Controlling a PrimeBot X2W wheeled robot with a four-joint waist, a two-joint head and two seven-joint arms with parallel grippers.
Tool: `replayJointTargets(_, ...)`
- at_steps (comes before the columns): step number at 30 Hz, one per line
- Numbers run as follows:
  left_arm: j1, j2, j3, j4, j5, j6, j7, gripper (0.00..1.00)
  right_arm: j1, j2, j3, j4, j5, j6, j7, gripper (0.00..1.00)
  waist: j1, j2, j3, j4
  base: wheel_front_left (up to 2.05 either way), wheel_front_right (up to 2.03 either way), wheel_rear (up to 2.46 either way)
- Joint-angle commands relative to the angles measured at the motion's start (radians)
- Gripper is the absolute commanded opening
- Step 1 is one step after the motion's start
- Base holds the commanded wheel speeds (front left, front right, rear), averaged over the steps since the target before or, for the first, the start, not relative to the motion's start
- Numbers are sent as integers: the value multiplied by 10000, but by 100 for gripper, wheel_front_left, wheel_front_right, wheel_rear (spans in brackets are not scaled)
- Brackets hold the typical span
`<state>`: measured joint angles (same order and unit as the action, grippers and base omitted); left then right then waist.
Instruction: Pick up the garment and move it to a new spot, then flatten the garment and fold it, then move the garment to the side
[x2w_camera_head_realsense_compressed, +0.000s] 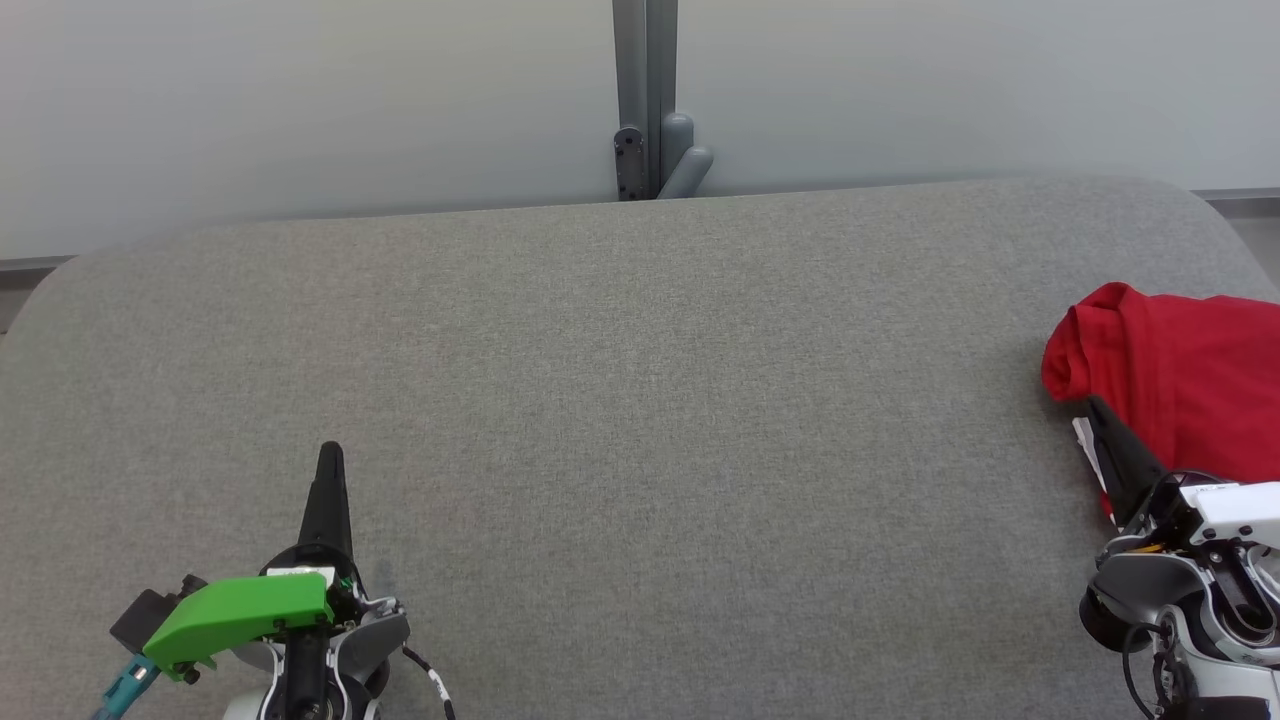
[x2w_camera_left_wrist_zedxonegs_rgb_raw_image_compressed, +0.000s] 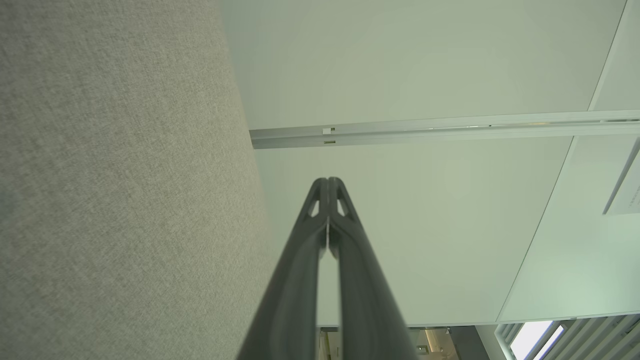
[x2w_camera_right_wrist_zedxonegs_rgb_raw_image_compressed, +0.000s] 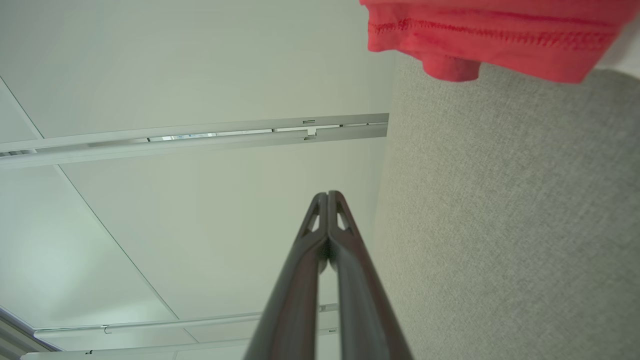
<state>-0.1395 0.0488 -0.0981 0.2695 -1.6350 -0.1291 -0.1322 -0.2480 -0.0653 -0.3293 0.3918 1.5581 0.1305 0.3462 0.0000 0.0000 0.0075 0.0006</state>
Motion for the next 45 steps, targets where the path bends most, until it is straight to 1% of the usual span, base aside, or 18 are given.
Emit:
replayJointTargets(1, -114, 7, 25, 25, -66, -57, 25, 0, -45, -10, 7, 16, 82, 4, 11, 0, 0, 0, 0, 0, 0, 0, 0)
replayJointTargets(45, -114, 7, 23, 23, -67, -57, 24, 0, -41, -17, 18, 16, 76, 4, 0, 0, 0, 0, 0, 0, 0, 0, 0)
